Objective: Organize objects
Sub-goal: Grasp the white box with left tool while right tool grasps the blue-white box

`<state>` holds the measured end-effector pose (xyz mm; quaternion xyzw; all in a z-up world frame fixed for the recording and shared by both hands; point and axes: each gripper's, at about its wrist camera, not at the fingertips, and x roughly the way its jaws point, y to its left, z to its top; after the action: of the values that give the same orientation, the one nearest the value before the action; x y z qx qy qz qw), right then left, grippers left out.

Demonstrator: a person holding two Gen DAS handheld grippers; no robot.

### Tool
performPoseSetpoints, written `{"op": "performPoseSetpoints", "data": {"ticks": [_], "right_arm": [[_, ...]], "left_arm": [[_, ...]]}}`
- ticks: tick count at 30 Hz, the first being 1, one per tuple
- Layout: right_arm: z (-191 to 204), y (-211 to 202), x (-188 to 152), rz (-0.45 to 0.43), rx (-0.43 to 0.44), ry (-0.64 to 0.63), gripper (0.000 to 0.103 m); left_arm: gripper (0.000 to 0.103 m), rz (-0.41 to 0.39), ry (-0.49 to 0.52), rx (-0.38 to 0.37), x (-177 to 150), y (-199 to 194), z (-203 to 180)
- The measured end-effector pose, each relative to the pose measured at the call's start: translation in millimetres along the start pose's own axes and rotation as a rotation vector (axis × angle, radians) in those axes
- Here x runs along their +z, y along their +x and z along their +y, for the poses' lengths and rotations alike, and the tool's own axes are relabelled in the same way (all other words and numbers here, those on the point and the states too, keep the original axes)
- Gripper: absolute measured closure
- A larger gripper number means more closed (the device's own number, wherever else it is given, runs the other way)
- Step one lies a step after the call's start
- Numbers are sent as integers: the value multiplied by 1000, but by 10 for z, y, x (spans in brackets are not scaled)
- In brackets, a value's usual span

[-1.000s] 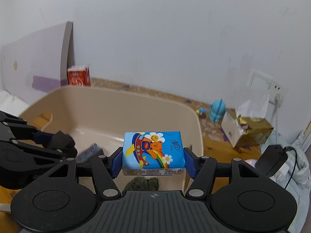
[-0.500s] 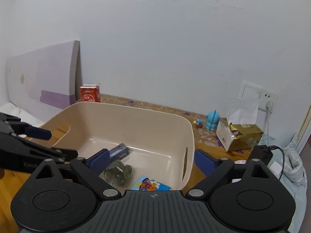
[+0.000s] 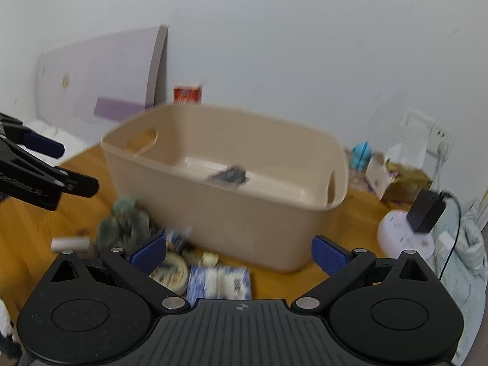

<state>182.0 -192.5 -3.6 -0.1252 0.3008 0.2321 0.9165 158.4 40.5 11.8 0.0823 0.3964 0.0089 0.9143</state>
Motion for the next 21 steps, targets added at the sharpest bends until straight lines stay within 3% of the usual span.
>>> {"op": "performPoseSetpoints", "data": {"ticks": [13,17,21], "right_arm": [[31,528,-392,156,27,-17,0],[41,668,-426,171,34,-17,0],[13,752,-442,167,58,14,19]], "left_arm": [[21,169,35,-29,-486,483,98],[33,172,15,-59,-526,566,121],[56,160,-4,-109,-506,576,127]]}}
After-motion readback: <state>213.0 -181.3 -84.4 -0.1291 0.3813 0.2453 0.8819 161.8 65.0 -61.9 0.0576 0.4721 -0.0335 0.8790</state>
